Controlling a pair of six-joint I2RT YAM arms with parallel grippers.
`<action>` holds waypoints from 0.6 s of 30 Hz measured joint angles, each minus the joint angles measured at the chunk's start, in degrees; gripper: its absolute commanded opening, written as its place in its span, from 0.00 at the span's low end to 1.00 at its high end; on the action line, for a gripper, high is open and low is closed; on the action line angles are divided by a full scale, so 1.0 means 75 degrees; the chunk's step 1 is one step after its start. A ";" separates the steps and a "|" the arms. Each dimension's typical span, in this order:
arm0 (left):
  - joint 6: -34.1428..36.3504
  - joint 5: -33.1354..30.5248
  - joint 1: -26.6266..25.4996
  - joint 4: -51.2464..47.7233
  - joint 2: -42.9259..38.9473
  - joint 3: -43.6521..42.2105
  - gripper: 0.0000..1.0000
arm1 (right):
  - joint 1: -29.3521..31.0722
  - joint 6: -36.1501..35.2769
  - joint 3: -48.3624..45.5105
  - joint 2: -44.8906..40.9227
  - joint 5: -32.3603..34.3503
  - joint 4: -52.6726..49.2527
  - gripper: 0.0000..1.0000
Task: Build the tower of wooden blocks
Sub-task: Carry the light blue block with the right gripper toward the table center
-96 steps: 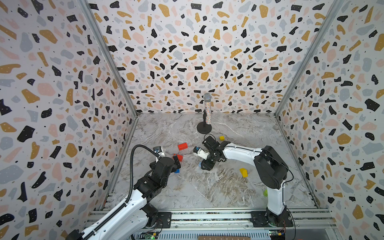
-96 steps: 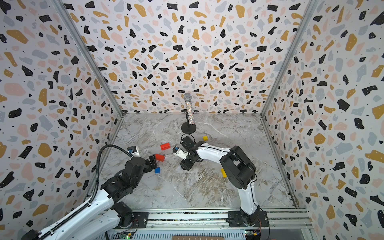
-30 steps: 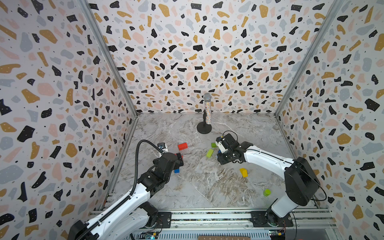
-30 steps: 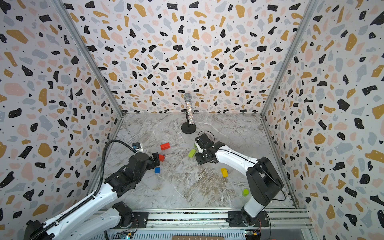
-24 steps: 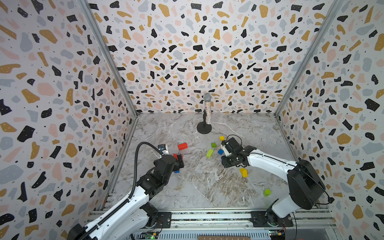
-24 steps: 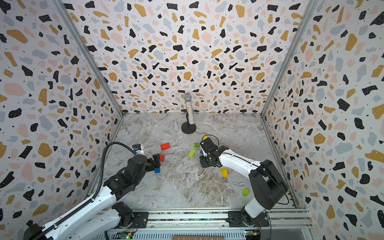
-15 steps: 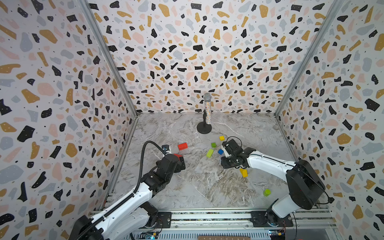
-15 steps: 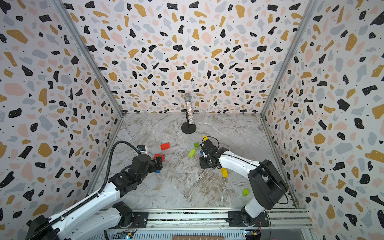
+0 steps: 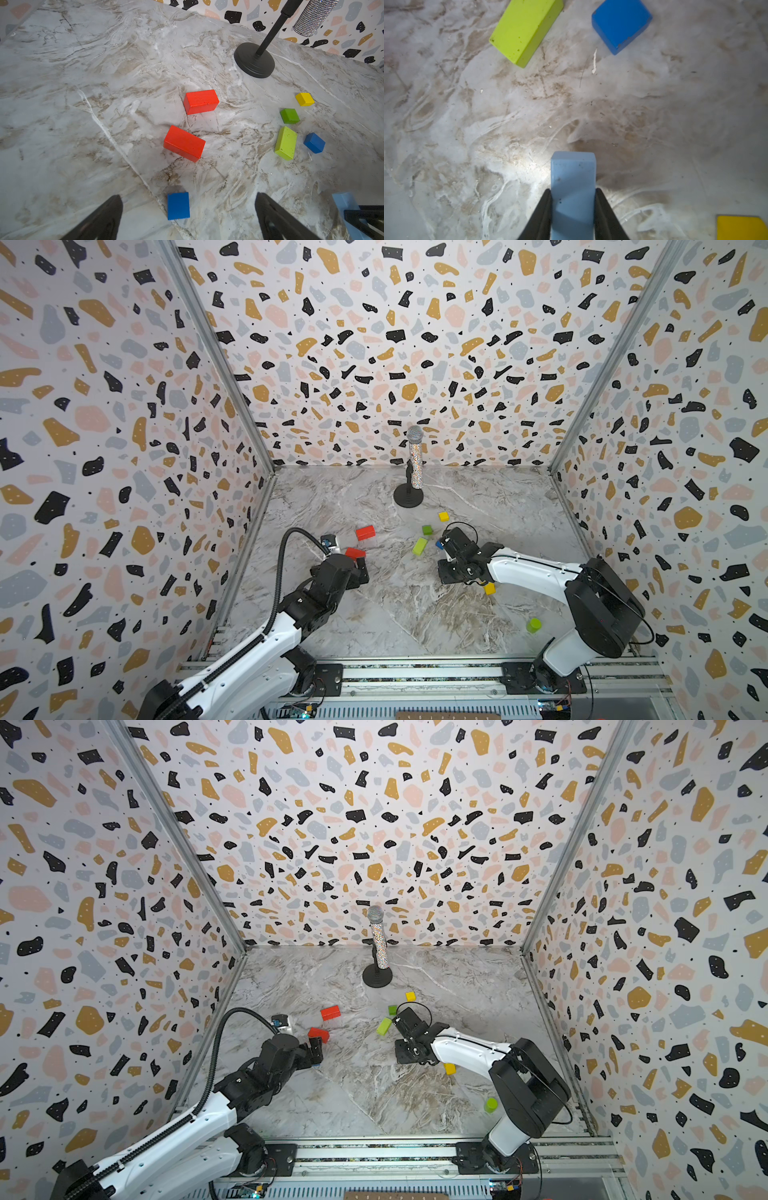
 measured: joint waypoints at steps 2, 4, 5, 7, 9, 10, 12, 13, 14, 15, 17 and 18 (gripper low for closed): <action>0.0000 0.0058 0.0000 0.0000 0.0029 0.0000 1.00 | 0.0108 0.0140 -0.0041 0.0009 0.0093 0.0023 0.17; 0.0000 0.0125 0.0000 0.0000 0.0061 0.0000 1.00 | 0.0163 0.0256 -0.0108 0.0009 0.0189 0.0058 0.17; 0.0000 0.0146 0.0000 -0.0003 0.0070 0.0000 1.00 | 0.0169 0.0321 -0.0140 0.0009 0.0245 0.0064 0.17; 0.0003 0.0189 0.0000 0.0000 0.0070 0.0000 1.00 | 0.0172 0.0405 -0.0198 0.0009 0.0358 0.0070 0.17; 0.0003 0.0230 0.0000 -0.0003 0.0070 0.0000 1.00 | 0.0172 0.0475 -0.0262 0.0009 0.0460 0.0067 0.17; 0.0000 0.0251 0.0000 0.0000 0.0070 0.0000 1.00 | 0.0172 0.0493 -0.0286 0.0009 0.0490 0.0070 0.17; 0.0000 0.0291 0.0000 0.0000 0.0070 0.0000 1.00 | 0.0172 0.0522 -0.0353 0.0009 0.0525 0.0070 0.19; 0.0000 0.0312 0.0000 0.0000 0.0070 0.0000 1.00 | 0.0172 0.0530 -0.0379 0.0009 0.0536 0.0070 0.21; -0.0003 0.0338 0.0000 0.0000 0.0070 0.0000 1.00 | 0.0172 0.0539 -0.0408 0.0009 0.0560 0.0070 0.21; -0.0003 0.0364 0.0000 0.0000 0.0070 0.0000 1.00 | 0.0172 0.0542 -0.0420 0.0009 0.0583 0.0067 0.21; -0.0006 0.0405 0.0000 0.0000 0.0070 0.0000 1.00 | 0.0172 0.0542 -0.0425 0.0009 0.0656 0.0070 0.21; -0.0006 0.0420 0.0000 0.0000 0.0070 0.0000 1.00 | 0.0172 0.0542 -0.0425 0.0009 0.0682 0.0076 0.21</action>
